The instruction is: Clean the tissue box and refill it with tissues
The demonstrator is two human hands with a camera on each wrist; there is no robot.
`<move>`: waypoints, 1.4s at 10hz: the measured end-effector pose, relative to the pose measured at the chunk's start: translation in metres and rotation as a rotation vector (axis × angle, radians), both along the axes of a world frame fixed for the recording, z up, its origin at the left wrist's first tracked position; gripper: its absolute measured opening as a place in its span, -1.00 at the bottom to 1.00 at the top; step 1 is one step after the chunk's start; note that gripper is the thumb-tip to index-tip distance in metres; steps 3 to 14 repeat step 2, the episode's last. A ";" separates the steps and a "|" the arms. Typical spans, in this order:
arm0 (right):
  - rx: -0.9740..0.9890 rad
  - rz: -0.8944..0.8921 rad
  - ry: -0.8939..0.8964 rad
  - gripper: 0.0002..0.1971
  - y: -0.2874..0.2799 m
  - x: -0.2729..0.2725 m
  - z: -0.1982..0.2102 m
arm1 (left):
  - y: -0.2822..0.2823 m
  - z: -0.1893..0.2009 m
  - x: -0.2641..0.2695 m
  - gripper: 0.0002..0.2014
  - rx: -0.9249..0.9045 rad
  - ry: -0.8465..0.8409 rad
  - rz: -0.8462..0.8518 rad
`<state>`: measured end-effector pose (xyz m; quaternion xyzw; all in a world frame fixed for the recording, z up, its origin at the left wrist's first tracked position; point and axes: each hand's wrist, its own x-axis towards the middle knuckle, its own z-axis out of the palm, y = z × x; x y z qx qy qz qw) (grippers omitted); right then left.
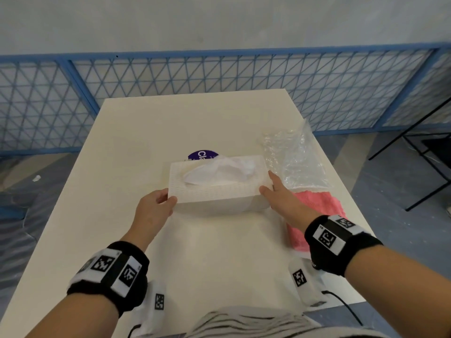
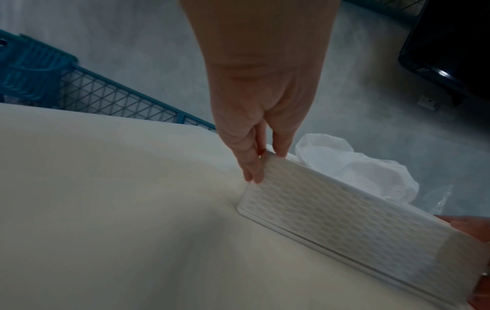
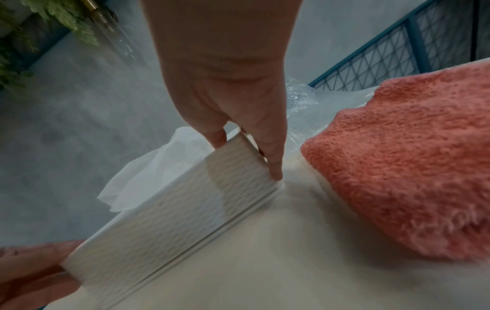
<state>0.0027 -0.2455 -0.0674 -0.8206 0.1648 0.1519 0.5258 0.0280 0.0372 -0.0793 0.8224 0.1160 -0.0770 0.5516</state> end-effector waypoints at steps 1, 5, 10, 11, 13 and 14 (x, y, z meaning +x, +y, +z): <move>-0.101 -0.007 -0.029 -0.45 -0.004 -0.006 0.003 | 0.002 0.001 -0.007 -0.40 0.251 -0.057 -0.082; -0.351 -0.003 -0.138 -0.61 -0.009 -0.042 0.019 | 0.015 -0.019 -0.038 -0.18 0.421 -0.319 -0.199; -0.351 -0.003 -0.138 -0.61 -0.009 -0.042 0.019 | 0.015 -0.019 -0.038 -0.18 0.421 -0.319 -0.199; -0.351 -0.003 -0.138 -0.61 -0.009 -0.042 0.019 | 0.015 -0.019 -0.038 -0.18 0.421 -0.319 -0.199; -0.351 -0.003 -0.138 -0.61 -0.009 -0.042 0.019 | 0.015 -0.019 -0.038 -0.18 0.421 -0.319 -0.199; -0.351 -0.003 -0.138 -0.61 -0.009 -0.042 0.019 | 0.015 -0.019 -0.038 -0.18 0.421 -0.319 -0.199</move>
